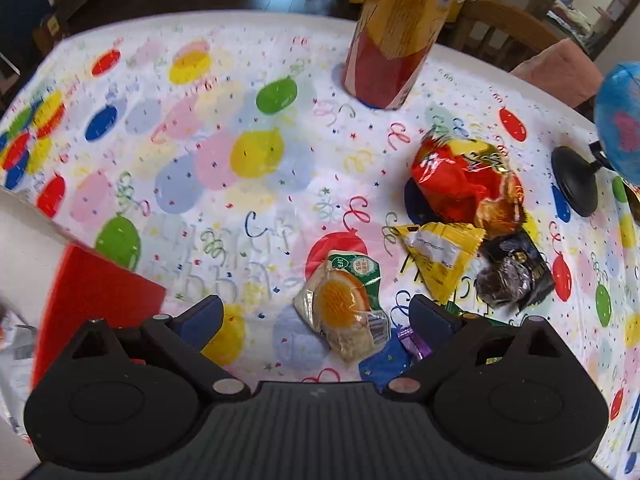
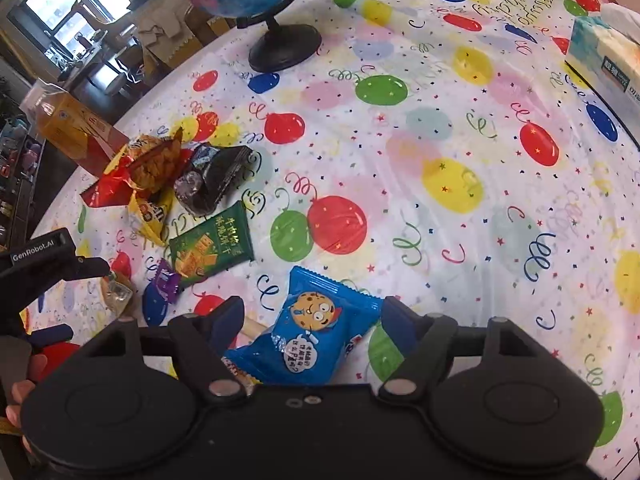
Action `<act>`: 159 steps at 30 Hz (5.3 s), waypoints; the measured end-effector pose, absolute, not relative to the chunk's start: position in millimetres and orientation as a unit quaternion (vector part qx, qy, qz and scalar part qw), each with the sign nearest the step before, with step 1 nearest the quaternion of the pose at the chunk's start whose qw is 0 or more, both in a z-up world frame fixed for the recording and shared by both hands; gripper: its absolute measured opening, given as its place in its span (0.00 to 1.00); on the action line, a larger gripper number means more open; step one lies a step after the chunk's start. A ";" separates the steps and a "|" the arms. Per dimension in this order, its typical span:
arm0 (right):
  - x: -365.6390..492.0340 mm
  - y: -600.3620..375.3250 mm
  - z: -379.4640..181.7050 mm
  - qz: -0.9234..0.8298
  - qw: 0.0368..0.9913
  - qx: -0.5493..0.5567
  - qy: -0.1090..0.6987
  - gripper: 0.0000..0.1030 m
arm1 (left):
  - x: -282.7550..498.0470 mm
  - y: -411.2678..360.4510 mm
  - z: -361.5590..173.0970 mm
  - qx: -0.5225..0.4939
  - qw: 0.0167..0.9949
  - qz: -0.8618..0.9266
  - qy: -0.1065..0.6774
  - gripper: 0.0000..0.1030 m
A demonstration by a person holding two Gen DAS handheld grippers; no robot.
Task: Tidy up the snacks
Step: 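Grasp the orange cake packet with the left gripper while the right gripper grasps the blue cookie packet, then carry the cake packet and blue cookie packet into the shoebox with both grippers, then open both grippers to release the cake and cookie packets in the box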
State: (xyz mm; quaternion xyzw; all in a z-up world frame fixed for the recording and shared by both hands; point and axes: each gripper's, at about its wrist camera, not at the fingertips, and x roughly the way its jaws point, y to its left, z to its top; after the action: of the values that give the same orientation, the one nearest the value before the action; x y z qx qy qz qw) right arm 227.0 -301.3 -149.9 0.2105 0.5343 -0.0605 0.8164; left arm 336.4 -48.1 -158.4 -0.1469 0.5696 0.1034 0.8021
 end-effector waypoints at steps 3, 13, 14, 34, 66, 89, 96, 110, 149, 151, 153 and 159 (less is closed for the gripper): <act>230.0 -304.9 -159.2 -0.058 0.805 0.235 0.542 0.70 | 342.0 -47.5 -167.0 -0.154 0.796 0.098 0.578 0.89; 227.2 -304.1 -170.5 -0.049 0.790 0.257 0.555 0.60 | 344.4 -49.4 -181.1 -0.156 0.793 0.078 0.584 0.64; 227.5 -304.9 -171.2 -0.050 0.789 0.258 0.555 0.59 | 343.8 -49.8 -181.0 -0.154 0.795 0.077 0.582 0.63; 207.5 -307.8 -148.1 -0.018 0.817 0.234 0.526 0.35 | 319.9 -47.1 -162.9 -0.130 0.812 0.057 0.566 0.35; 133.3 -187.4 -18.5 0.174 0.866 0.102 0.458 0.35 | 162.6 30.8 -25.9 -0.125 0.848 0.037 0.513 0.36; 121.1 -2.7 -19.5 0.234 0.860 0.039 0.452 0.35 | 124.7 203.0 -24.0 -0.120 0.845 0.085 0.514 0.36; 136.2 41.8 -50.8 0.221 0.854 0.013 0.471 0.35 | 138.3 236.9 -52.0 -0.096 0.835 0.092 0.534 0.36; 164.0 78.7 -102.2 0.193 0.840 -0.039 0.506 0.35 | 206.1 249.9 -103.9 -0.079 0.809 0.050 0.580 0.36; 132.9 53.7 -54.7 0.214 0.850 -0.005 0.481 0.70 | 160.0 232.2 -48.9 -0.074 0.837 0.018 0.542 0.59; 126.7 51.5 -47.8 0.219 0.853 -0.005 0.475 0.71 | 152.3 231.8 -42.3 -0.076 0.842 0.017 0.534 0.64; 120.6 48.3 -40.5 0.222 0.857 -0.003 0.465 0.75 | 144.6 230.6 -35.7 -0.076 0.847 0.018 0.527 0.64; 104.2 34.5 -21.2 0.226 0.867 0.013 0.443 0.85 | 121.2 224.6 -16.2 -0.075 0.865 0.016 0.496 0.77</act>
State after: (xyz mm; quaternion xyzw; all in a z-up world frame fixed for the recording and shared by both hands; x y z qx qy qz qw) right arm 104.2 34.5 -21.2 0.0132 0.4431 0.2259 0.8674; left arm 121.2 224.6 -16.2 -0.0749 0.4955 0.0162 0.8652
